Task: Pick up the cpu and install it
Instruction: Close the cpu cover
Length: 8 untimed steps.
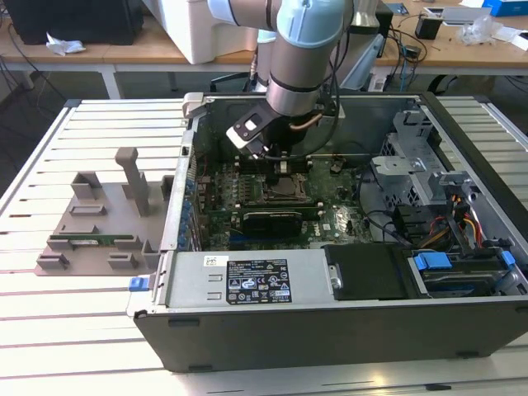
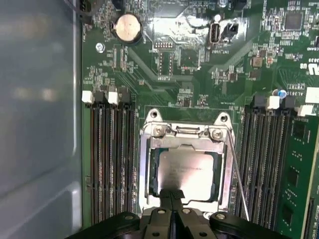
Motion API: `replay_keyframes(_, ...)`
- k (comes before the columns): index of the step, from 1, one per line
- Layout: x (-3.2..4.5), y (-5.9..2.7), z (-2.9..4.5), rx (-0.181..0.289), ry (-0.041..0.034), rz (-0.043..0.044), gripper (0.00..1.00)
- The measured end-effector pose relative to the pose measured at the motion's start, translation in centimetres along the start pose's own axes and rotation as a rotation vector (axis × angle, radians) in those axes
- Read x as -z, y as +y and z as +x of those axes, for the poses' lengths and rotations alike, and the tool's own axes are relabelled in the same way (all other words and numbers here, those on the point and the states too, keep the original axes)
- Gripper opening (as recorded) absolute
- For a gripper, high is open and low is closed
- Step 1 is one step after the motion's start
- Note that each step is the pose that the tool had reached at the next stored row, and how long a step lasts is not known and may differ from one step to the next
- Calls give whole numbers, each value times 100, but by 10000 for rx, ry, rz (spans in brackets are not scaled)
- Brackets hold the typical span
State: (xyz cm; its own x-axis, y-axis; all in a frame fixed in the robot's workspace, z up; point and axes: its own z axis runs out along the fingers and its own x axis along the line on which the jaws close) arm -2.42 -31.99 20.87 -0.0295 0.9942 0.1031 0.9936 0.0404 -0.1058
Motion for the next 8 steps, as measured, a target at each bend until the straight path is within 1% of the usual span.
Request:
replay_keyframes(1,28,27,2,-4,-23,7,11)
replay_keyframes(2,33,64,1,-24,-158,54,11)
replay_keyframes(3,38,111,0,-47,-319,116,11)
replay_keyframes(4,41,137,-1,-59,-407,154,11)
replay_keyframes(5,49,211,-3,-83,-535,254,11)
replay_keyframes(6,56,266,-5,-92,-546,329,11)
replay_keyframes(7,60,296,-6,-92,-546,365,11)
replay_keyframes(8,97,308,-3,-92,-545,371,11)
